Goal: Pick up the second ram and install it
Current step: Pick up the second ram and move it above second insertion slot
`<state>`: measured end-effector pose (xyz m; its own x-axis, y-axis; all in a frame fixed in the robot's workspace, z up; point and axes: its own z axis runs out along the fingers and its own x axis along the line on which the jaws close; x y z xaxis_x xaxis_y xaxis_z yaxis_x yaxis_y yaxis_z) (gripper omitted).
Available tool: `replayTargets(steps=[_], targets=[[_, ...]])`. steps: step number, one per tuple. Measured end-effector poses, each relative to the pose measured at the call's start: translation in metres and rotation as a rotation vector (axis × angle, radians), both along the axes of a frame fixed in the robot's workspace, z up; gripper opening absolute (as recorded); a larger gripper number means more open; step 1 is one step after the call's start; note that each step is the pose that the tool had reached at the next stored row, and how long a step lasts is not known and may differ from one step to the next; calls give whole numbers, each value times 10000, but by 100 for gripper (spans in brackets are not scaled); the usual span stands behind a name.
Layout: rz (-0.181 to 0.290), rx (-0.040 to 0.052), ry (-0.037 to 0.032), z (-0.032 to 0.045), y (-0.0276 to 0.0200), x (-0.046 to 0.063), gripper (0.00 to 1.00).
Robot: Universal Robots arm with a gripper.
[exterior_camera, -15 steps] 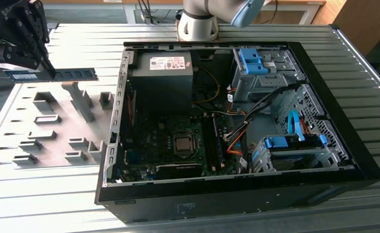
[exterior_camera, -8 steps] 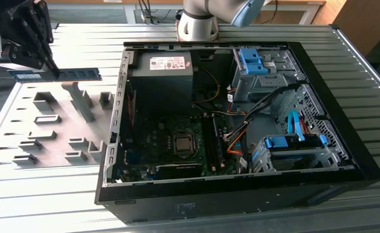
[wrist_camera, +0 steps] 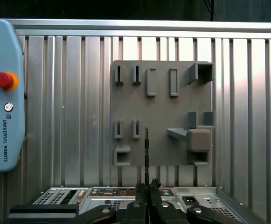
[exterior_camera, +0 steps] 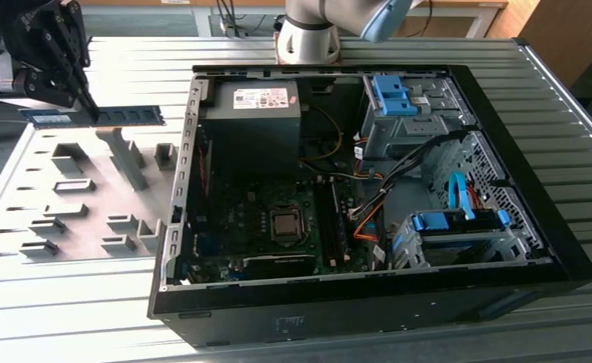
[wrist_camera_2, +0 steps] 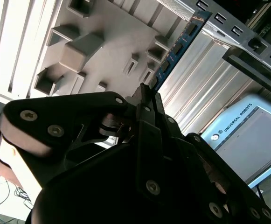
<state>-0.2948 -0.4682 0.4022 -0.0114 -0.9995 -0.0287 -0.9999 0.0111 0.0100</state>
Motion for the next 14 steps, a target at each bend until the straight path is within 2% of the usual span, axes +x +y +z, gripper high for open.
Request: replayTargets(steps=[14], targets=[[0,0,0,0,0,141,14]])
